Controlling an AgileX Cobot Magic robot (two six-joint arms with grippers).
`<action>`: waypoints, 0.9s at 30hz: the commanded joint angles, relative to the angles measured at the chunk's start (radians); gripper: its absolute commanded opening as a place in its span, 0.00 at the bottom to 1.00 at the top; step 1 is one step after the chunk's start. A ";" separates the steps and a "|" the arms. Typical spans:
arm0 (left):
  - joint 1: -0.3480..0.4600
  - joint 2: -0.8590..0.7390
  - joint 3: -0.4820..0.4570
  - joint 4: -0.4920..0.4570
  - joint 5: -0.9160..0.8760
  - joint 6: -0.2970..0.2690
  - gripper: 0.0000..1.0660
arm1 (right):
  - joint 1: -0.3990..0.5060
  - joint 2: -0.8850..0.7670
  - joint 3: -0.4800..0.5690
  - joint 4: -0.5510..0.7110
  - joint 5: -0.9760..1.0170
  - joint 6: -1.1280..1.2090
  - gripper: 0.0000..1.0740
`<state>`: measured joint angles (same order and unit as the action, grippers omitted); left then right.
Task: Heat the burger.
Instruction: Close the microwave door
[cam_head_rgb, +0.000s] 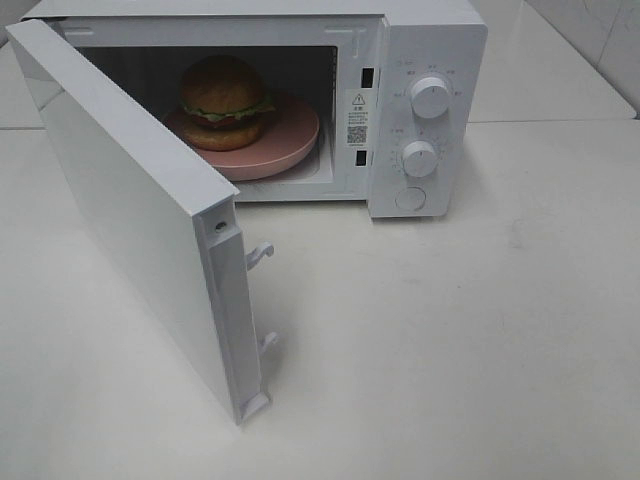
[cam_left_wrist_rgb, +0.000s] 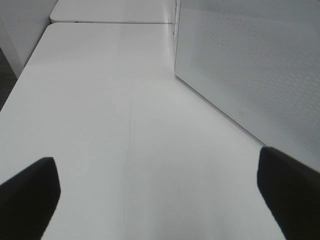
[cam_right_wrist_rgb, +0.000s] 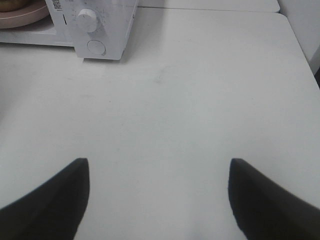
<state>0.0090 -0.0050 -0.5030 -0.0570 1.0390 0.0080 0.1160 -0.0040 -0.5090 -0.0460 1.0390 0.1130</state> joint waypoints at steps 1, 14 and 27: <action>0.000 -0.018 0.003 0.003 -0.001 -0.008 0.94 | -0.008 -0.026 0.001 0.004 -0.001 -0.009 0.69; 0.000 -0.018 0.003 0.002 -0.001 -0.008 0.94 | -0.008 -0.026 0.001 0.004 -0.001 -0.009 0.69; 0.000 -0.004 -0.007 -0.020 -0.017 -0.008 0.92 | -0.008 -0.026 0.001 0.004 -0.001 -0.009 0.69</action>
<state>0.0090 -0.0040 -0.5050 -0.0670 1.0360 0.0080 0.1160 -0.0040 -0.5090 -0.0460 1.0390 0.1130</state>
